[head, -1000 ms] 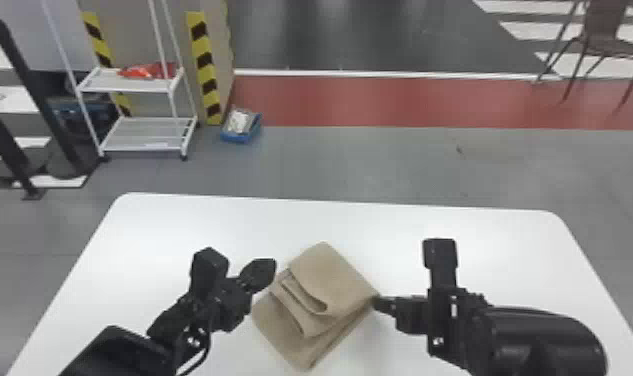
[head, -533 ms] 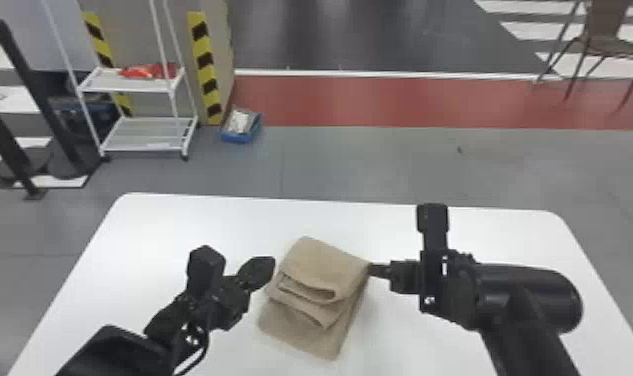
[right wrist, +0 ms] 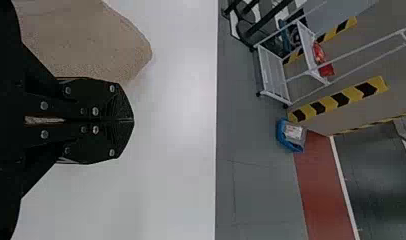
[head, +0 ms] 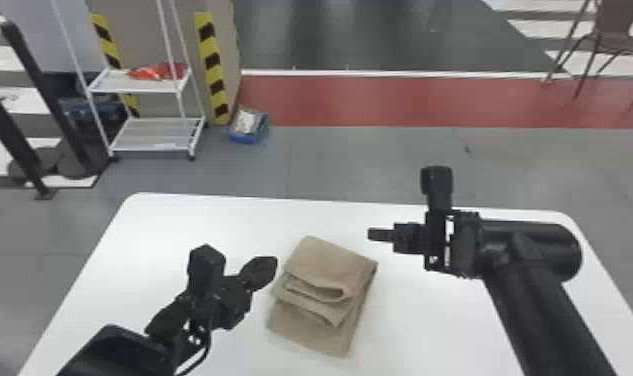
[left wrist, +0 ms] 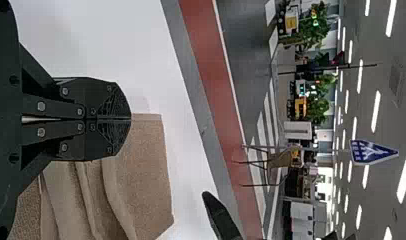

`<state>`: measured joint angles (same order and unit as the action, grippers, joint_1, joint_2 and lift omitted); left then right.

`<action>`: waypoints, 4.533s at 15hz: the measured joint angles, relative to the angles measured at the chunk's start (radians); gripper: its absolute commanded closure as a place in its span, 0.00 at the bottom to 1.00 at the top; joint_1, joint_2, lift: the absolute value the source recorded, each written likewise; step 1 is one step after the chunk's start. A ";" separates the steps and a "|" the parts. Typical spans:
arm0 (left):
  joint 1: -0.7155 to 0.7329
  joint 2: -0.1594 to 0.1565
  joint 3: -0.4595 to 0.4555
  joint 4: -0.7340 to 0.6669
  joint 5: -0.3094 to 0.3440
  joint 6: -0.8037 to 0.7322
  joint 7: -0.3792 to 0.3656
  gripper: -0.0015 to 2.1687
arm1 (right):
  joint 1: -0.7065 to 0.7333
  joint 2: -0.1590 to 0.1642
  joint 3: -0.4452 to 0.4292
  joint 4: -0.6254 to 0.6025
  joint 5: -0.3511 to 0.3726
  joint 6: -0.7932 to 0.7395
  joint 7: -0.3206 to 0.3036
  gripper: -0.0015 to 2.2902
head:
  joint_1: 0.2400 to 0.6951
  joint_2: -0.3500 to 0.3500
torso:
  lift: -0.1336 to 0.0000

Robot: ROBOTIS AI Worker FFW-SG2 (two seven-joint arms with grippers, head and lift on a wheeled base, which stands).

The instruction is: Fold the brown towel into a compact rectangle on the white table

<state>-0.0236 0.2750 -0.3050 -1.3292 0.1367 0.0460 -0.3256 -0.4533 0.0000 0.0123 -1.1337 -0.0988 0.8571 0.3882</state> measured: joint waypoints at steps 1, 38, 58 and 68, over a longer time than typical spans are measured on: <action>0.001 0.003 0.005 -0.006 0.003 0.012 -0.004 0.80 | -0.005 0.000 0.006 -0.034 0.024 0.083 0.048 0.40 | 1.00 0.52 | 1.00; 0.068 0.024 0.059 -0.025 -0.005 0.018 0.013 0.80 | -0.123 0.000 0.530 0.181 0.532 -0.061 0.585 0.16 | 1.00 0.72 | 1.00; 0.053 0.016 0.035 -0.012 -0.005 0.003 0.017 0.80 | -0.155 0.000 0.665 0.236 0.476 -0.033 0.552 0.21 | 1.00 0.71 | 1.00; 0.091 0.031 0.059 -0.069 -0.008 0.058 0.017 0.80 | -0.147 0.000 0.627 0.222 0.497 -0.042 0.574 0.59 | 1.00 0.72 | 1.00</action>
<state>0.0677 0.3065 -0.2458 -1.3979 0.1287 0.1039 -0.3084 -0.6000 0.0000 0.6393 -0.9115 0.3979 0.8151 0.9624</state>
